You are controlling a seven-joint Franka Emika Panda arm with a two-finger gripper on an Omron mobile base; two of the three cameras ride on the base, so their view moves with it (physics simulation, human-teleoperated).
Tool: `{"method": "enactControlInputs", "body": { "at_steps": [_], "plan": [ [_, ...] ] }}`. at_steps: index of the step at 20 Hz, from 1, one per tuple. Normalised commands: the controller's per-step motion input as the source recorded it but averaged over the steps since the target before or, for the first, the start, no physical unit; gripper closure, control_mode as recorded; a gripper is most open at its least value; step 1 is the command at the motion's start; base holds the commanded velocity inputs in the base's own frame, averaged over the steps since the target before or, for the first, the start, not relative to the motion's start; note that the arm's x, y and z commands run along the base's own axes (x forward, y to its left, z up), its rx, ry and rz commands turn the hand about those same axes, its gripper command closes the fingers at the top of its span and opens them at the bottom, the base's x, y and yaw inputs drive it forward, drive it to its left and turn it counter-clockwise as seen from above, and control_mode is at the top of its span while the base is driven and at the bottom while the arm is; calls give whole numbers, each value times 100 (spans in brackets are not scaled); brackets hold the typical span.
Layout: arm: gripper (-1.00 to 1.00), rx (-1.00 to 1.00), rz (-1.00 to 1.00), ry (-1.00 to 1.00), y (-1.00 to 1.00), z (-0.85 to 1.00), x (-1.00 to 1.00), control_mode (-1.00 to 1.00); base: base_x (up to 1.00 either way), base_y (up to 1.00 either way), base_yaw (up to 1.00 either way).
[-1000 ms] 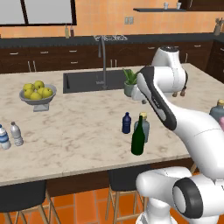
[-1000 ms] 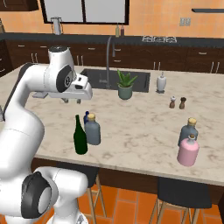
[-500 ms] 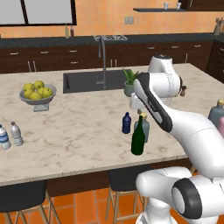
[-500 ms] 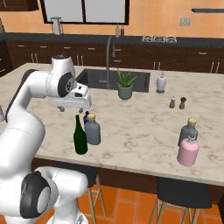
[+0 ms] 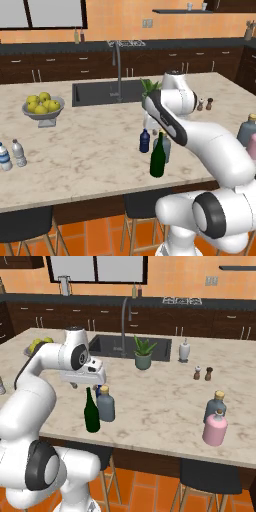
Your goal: Move the plastic bottles in the middle to the plastics group, and the glass bottles in the middle to the glass group.
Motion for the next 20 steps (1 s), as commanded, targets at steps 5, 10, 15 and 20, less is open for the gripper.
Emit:
{"method": "enactControlInputs", "body": {
  "at_steps": [5, 10, 15, 20],
  "plan": [
    [-100, -2, -2, 0, 0, -14, 20, -100, 0, 0, 0],
    [-100, 0, 0, 0, 0, -19, 19, -100, 0, 0, 0],
    [-100, 0, 0, 1, 0, -19, 4, -100, 0, 0, 0],
    [-100, 0, 0, 1, 0, -20, 0, -100, 0, 0, 0]
  ]
}}
